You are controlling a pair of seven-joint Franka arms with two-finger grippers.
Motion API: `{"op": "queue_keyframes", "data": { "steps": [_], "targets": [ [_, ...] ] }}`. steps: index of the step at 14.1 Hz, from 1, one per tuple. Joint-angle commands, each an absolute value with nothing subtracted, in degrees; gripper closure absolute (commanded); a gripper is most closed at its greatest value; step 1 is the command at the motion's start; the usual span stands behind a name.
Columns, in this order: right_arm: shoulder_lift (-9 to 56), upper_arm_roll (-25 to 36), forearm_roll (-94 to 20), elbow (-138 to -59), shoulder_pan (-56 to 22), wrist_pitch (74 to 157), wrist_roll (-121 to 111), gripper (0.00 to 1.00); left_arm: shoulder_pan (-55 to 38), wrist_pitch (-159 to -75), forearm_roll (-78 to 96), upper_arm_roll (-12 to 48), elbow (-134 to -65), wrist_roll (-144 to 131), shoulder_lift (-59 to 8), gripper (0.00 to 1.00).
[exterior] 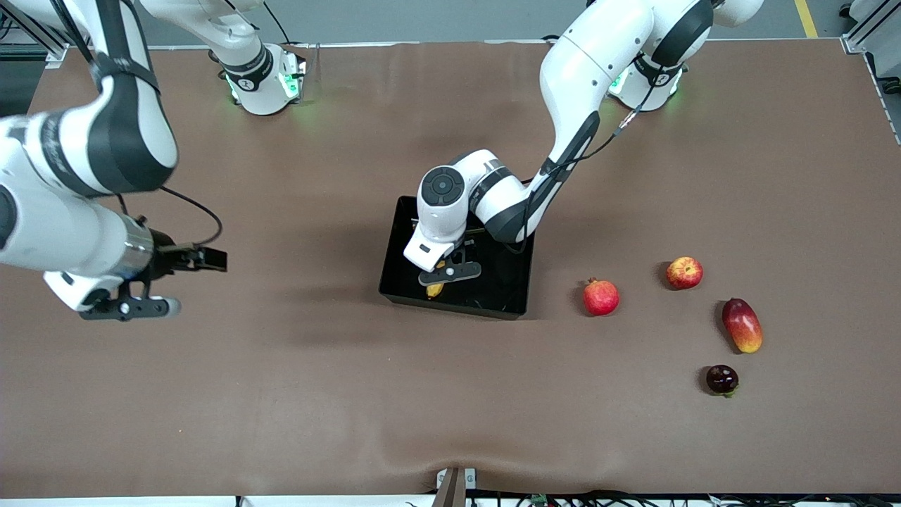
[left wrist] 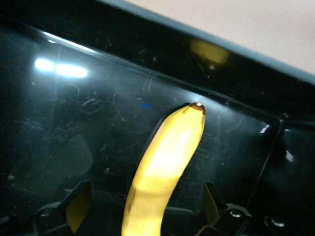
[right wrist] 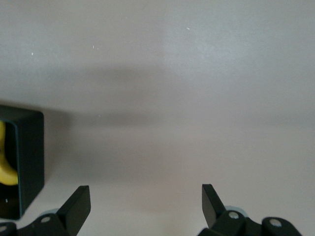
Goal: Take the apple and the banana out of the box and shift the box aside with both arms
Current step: 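Grasp the banana with the left gripper while the right gripper approaches the tray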
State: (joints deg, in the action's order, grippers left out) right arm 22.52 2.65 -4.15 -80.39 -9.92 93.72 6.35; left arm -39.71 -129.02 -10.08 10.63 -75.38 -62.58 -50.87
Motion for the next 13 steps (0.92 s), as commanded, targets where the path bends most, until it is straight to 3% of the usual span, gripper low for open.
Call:
{"op": "queue_keyframes", "data": {
  "steps": [1,3,4,7,8,13],
  "targets": [
    [22.85,3.08,-6.93,-84.26,-10.98,96.58,8.35,0.0,-41.22,-130.16,-11.25,10.02,-73.92,-65.39,-52.9,0.0],
    [22.24,3.08,-8.7,-90.06,-11.95,104.38,8.44,0.0,-41.48,-132.27,-11.25,10.02,-73.92,-65.39,-53.87,0.03],
    [22.06,3.08,-8.7,-91.74,-12.3,106.41,9.22,0.0,-42.01,-132.8,-11.34,10.02,-73.92,-65.3,-54.14,0.19],
    [20.57,3.08,-8.88,-97.35,-12.57,110.89,10.2,0.0,-42.1,-132.89,-11.51,9.84,-73.92,-64.87,-54.41,0.92],
    [18.91,3.08,-8.96,-101.04,-12.74,115.01,10.2,0.0,-42.1,-132.89,-11.51,9.84,-73.83,-64.95,-54.06,1.0],
    [15.39,3.08,-10.63,-113.27,-17.21,128.91,13.17,0.0,-41.66,-132.1,-11.6,9.67,-73.83,-64.86,-51.16,1.0]
  ]
}}
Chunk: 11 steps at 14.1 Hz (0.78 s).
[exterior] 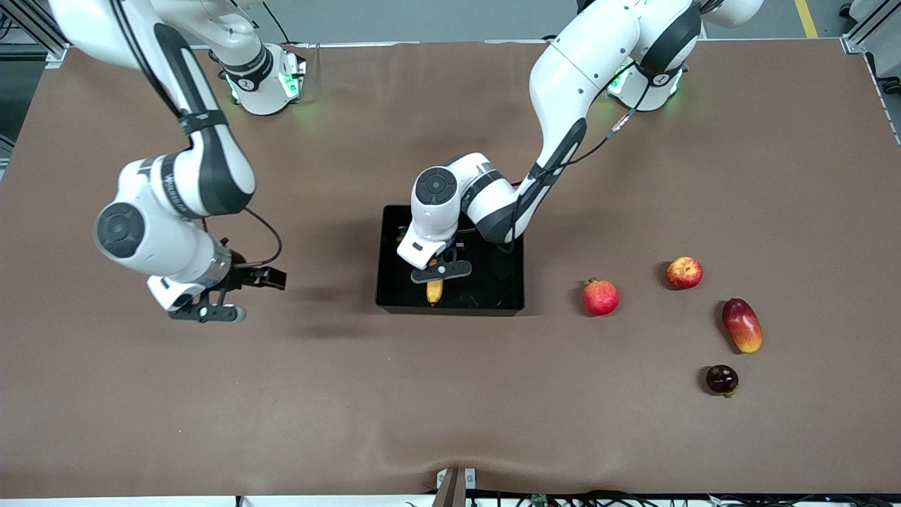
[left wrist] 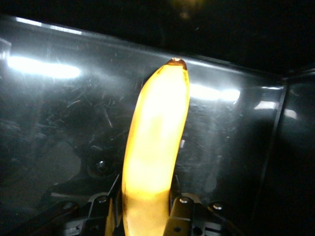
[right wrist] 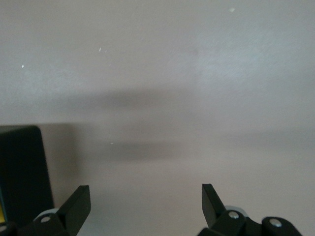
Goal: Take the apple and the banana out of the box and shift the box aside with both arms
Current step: 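Grasp the banana with the left gripper while the right gripper approaches the tray, then lift the banana out while the right gripper grips the tray rim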
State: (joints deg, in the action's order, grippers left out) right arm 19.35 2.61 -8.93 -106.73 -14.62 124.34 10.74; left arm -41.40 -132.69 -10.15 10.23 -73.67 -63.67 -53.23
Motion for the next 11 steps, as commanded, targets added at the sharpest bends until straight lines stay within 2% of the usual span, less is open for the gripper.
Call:
{"op": "queue_keyframes", "data": {
  "steps": [1,3,6,11],
  "targets": [
    [14.77,3.08,-10.72,-115.99,-18.44,132.85,15.1,0.0,-41.49,-131.84,-11.6,9.67,-73.83,-64.86,-50.37,1.0],
    [14.59,3.08,-10.72,-120.04,-22.65,138.93,19.49,0.0,-41.22,-131.75,-11.6,9.49,-73.74,-64.6,-48.7,1.0],
    [15.2,3.16,-10.72,-120.94,-27.93,142.72,24.85,0.0,-40.69,-130.53,-11.34,8.52,-73.65,-63.81,-45.19,1.0],
    [15.56,3.16,-10.63,-120.94,-28.56,143.61,25.05,0.0,-33.16,-118.95,-10.73,8.35,-74.88,-50.93,-33.25,1.0]
  ]
}}
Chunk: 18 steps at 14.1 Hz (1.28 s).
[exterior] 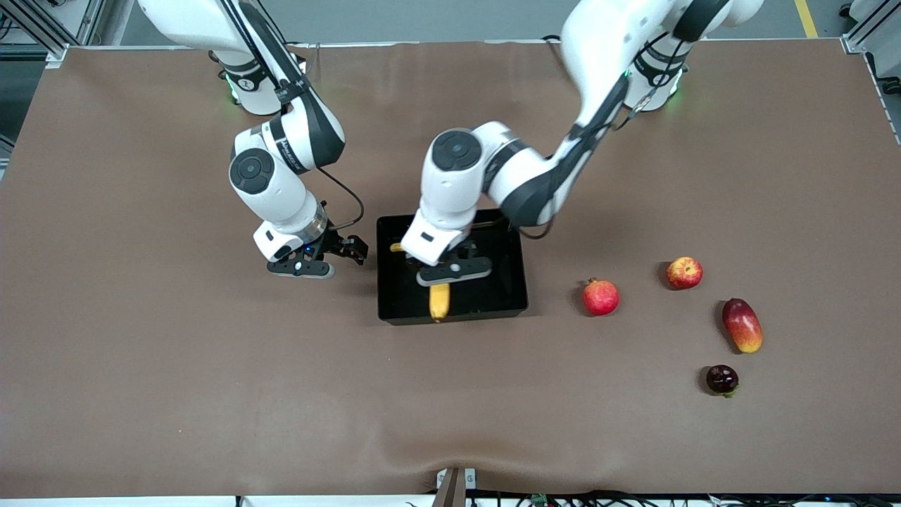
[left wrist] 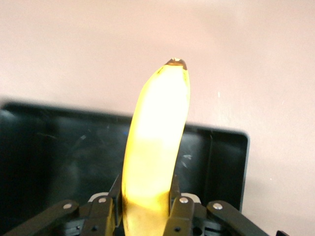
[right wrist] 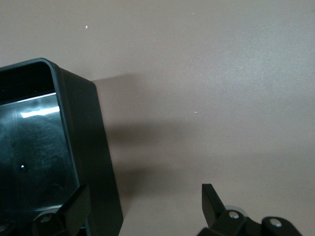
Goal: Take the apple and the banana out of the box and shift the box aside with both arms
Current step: 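Lift the banana out while the right gripper grips the tray rim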
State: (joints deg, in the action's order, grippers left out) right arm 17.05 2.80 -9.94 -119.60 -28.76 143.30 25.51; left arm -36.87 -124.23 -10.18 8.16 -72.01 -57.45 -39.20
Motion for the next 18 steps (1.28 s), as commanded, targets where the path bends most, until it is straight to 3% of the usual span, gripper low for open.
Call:
{"op": "queue_keyframes", "data": {
  "steps": [1,6,13,18],
  "targets": [
    [15.64,3.16,-10.63,-120.85,-28.65,143.61,25.05,0.0,-30.18,-116.31,-10.64,8.96,-74.97,-47.23,-31.92,1.0],
    [19.23,3.08,-10.63,-114.72,-32.6,142.92,25.49,0.0,-18.13,-113.03,-7.56,9.23,-81.55,-32.73,-27.77,1.0],
    [29.17,3.25,-9.84,-107.58,-37.88,142.91,25.22,0.0,-5.73,-116.53,-8.53,9.05,-83.14,-14.43,-33.65,1.0],
    [35.68,3.52,-9.76,-103.1,-37.09,142.74,25.4,0.0,3.24,-125.67,-8.26,8.88,-82.79,-3.1,-41.65,1.0]
  ]
}}
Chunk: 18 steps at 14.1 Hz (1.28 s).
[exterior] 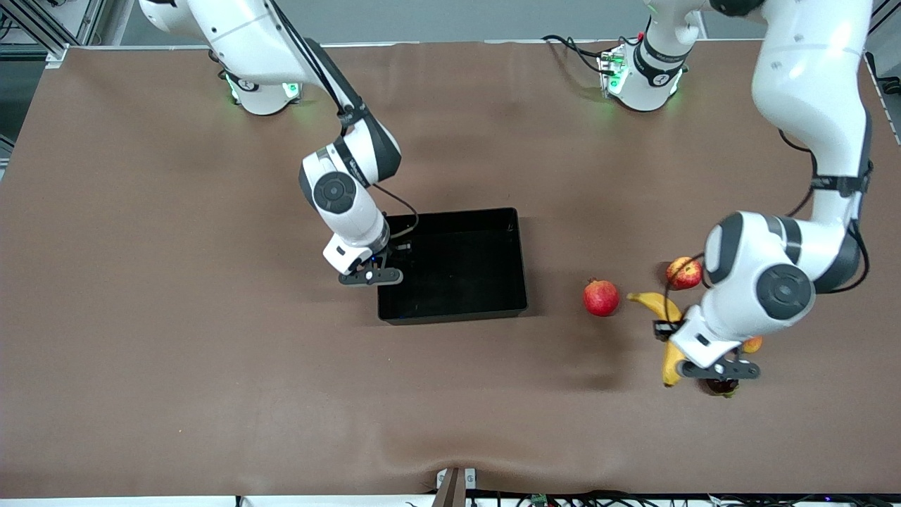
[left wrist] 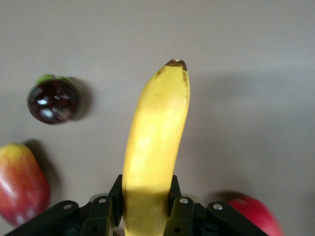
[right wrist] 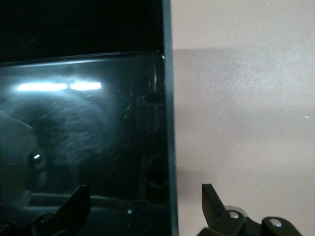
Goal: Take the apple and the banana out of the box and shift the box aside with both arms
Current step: 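Lift the banana out while the right gripper grips the tray rim, then place the banana by the fruits while the right gripper drags the tray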
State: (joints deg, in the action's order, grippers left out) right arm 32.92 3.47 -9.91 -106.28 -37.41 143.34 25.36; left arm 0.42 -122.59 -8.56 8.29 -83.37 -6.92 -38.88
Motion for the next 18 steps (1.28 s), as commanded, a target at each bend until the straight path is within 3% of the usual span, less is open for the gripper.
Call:
{"op": "queue_keyframes", "data": {
  "steps": [1,2,3,8,9,10,18],
  "targets": [
    [35.42,3.43,-10.1,-103.18,-36.92,142.04,25.66,0.47,3.86,-126.29,-8.09,8.88,-82.53,-2.47,-43.23,1.0],
    [35.16,3.43,-10.54,-103.1,-36.83,140.38,27.32,0.85,3.87,-126.99,-8.0,8.88,-81.66,-2.9,-44.9,1.0],
    [34.81,3.43,-10.55,-102.92,-36.83,138.88,29.34,1.0,3.43,-127.87,-7.82,8.88,-81.3,-3.86,-46.22,1.0],
    [32.7,3.6,-10.55,-103.18,-36.48,137.2,30.85,1.0,3.16,-130.34,-7.47,9.14,-81.47,-7.12,-48.6,0.97],
    [31.56,3.6,-10.55,-103.44,-35.69,136.59,30.33,1.0,3.25,-130.34,-7.56,9.14,-81.47,-7.03,-48.52,0.36],
    [30.51,3.52,-10.55,-103.53,-34.64,136.15,29.97,1.0,3.34,-130.25,-7.56,9.14,-81.82,-5.99,-47.99,0.0],
    [19.35,3.34,-10.55,-104.68,-20.15,129.04,23.66,1.0,4.04,-114.62,-7.91,11.16,-81.65,-6.06,-32.72,0.0]
  ]
}}
